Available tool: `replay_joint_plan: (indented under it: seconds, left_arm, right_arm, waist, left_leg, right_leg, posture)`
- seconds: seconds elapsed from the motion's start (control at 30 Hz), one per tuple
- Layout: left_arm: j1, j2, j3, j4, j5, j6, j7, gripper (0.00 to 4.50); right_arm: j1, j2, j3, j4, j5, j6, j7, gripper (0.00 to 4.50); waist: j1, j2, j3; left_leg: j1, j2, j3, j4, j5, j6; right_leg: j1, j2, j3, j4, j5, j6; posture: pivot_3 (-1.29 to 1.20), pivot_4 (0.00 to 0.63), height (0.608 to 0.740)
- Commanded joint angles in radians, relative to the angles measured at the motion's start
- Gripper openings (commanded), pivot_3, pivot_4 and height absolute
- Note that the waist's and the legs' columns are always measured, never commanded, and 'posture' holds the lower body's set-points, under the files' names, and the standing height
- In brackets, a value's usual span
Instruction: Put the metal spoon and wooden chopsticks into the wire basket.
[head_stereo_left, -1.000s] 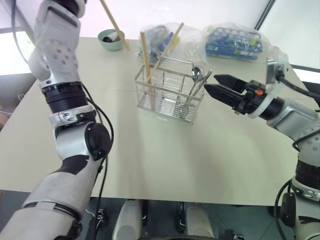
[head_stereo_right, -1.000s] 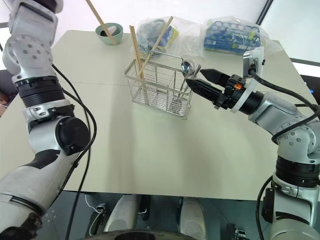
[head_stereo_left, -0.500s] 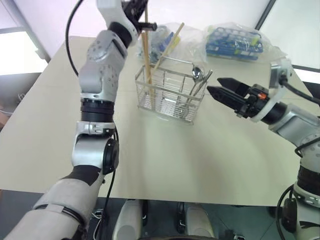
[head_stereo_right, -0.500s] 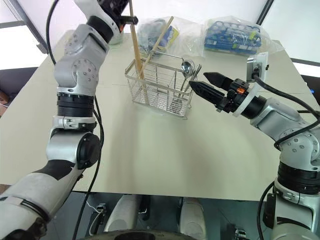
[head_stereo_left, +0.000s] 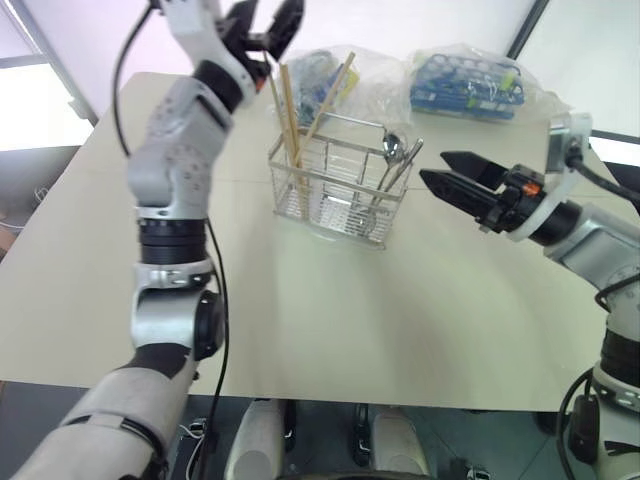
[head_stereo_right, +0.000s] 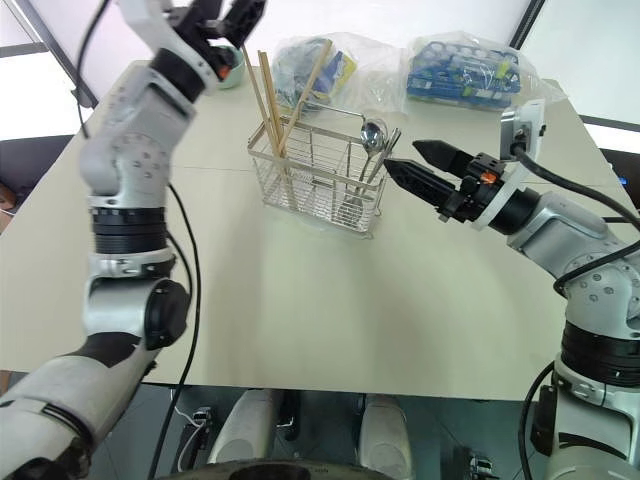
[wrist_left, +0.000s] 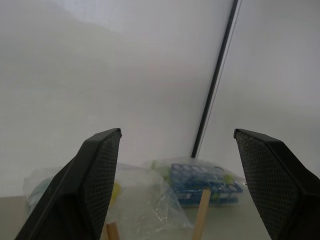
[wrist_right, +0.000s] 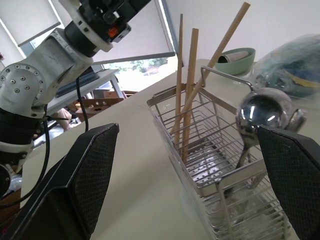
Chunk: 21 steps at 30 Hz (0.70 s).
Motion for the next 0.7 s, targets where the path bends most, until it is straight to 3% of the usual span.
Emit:
replay_joint_plan:
  seconds: [0.03, 0.2, 0.3, 0.47, 0.7]
  left_arm:
    - [0.005, 0.173, 0.027, -0.082, -0.043, 0.069, -0.151, 3.89]
    - [0.178, 0.518, -0.064, -0.13, -0.007, 0.087, -0.524, 3.89]
    - [0.318, 0.653, -0.084, -0.156, 0.035, 0.013, -0.672, 3.89]
    - [0.426, 0.71, -0.068, -0.214, 0.022, 0.024, -0.744, 3.89]
    - [0.455, 0.703, -0.046, -0.248, 0.015, 0.036, -0.737, 3.89]
  right_arm:
    - [-0.026, -0.066, -0.023, 0.028, -0.04, -0.038, 0.068, 4.5]
    - [-0.001, -0.175, -0.027, 0.111, -0.122, -0.077, 0.194, 4.5]
    - [0.031, -0.23, -0.025, 0.151, -0.169, -0.105, 0.275, 4.5]
    - [0.069, -0.267, -0.028, 0.152, -0.185, -0.113, 0.367, 4.5]
    - [0.065, -0.242, -0.014, 0.12, -0.194, -0.111, 0.39, 4.5]
  waist:
    - [-0.01, 0.0, 0.0]
    - [-0.02, 0.002, 0.0]
    - [-0.017, 0.002, 0.0]
    - [-0.013, 0.001, 0.0]
    - [-0.018, 0.002, 0.0]
  left_leg:
    - [0.0, 0.0, 0.0, 0.0, 0.0, 0.0]
    - [0.001, 0.0, 0.002, -0.001, 0.0, -0.001]
    - [0.001, 0.001, 0.002, -0.001, 0.0, -0.001]
    - [-0.001, 0.001, -0.002, -0.001, -0.001, 0.0]
    - [0.0, 0.002, -0.001, -0.001, -0.001, 0.0]
  right_leg:
    - [0.0, 0.0, 0.0, 0.0, 0.0, 0.0]
    - [0.0, 0.0, 0.0, -0.001, 0.0, 0.0]
    - [0.0, 0.0, 0.0, -0.001, 0.0, -0.001]
    - [0.0, -0.002, 0.0, -0.003, 0.0, -0.001]
    - [-0.001, -0.001, 0.0, -0.001, 0.0, -0.001]
  posture:
    - [0.0, 0.15, 0.708]
    - [0.0, 0.15, 0.708]
    - [0.0, 0.15, 0.708]
    - [0.0, 0.15, 0.708]
    - [0.0, 0.15, 0.708]
